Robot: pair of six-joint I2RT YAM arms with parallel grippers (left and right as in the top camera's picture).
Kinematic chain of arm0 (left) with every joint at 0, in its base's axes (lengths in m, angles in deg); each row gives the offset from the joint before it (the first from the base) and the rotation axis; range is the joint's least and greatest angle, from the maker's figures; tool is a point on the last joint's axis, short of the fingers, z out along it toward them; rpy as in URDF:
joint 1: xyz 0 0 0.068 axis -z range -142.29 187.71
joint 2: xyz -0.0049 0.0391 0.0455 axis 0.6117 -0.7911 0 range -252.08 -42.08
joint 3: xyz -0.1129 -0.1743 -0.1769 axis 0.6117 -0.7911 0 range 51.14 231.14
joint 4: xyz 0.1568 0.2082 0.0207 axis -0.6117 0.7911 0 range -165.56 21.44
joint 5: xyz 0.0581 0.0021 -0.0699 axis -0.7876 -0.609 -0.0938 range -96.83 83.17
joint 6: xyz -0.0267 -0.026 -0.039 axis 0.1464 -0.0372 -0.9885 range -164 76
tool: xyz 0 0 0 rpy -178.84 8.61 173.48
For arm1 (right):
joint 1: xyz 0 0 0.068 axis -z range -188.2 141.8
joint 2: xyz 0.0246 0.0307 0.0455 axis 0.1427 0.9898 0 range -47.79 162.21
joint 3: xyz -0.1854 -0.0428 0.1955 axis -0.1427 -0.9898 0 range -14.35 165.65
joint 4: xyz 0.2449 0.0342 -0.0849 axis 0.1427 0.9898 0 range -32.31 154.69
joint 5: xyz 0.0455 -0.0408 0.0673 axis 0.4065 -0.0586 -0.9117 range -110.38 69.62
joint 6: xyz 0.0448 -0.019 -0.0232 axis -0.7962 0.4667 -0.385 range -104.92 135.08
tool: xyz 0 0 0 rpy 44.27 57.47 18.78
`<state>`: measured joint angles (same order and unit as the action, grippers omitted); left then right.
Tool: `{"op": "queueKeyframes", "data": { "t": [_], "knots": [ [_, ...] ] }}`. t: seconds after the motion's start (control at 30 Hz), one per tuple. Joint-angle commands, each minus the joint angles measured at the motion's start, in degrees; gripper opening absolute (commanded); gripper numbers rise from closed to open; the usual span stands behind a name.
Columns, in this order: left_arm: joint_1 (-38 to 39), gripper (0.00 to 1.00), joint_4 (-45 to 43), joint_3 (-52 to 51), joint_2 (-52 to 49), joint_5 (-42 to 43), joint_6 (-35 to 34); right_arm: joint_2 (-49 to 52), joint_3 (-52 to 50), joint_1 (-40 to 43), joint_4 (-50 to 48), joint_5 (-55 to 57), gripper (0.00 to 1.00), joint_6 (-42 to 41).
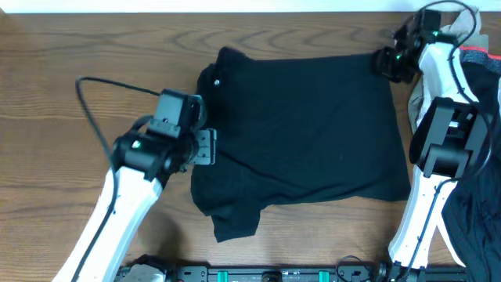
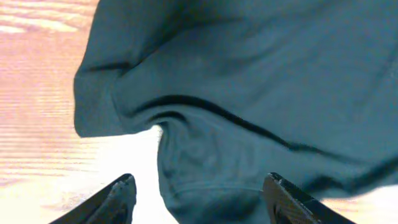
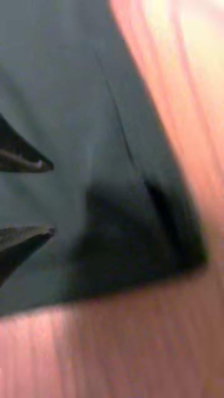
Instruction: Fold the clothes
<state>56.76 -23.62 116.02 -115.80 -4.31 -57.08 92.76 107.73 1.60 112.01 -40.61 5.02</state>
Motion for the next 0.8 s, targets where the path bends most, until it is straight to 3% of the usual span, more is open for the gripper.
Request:
{"op": "queueKeyframes", "data": {
  "t": [0.0,0.2,0.37,0.5,0.77],
  "knots": [
    [-1.57,0.68,-0.68,1.03,-3.82,-3.65,0.28,-3.65,4.63,-1.55,4.00,-8.66,0.28,4.61],
    [-8.02,0.58,-2.84,0.98,-13.35,-5.90,0.20,-9.38,4.96,-5.84,12.68,-9.14,0.27,8.07],
    [-14.71,0.43,-14.10,0.98,-20.33,-5.09,2.47,-10.05,4.94,-9.86,15.19,-8.94,0.27,8.46],
    [-17.07,0.43,-23.91,0.98,-24.92,4.72,11.26,-10.05,4.92,-12.90,15.39,-8.52,0.27,8.46],
    [-18.45,0.56,-34.56,0.98,-35.32,4.81,13.16,-10.05,4.90,-17.97,17.42,-8.04,0.27,8.46]
  ]
}}
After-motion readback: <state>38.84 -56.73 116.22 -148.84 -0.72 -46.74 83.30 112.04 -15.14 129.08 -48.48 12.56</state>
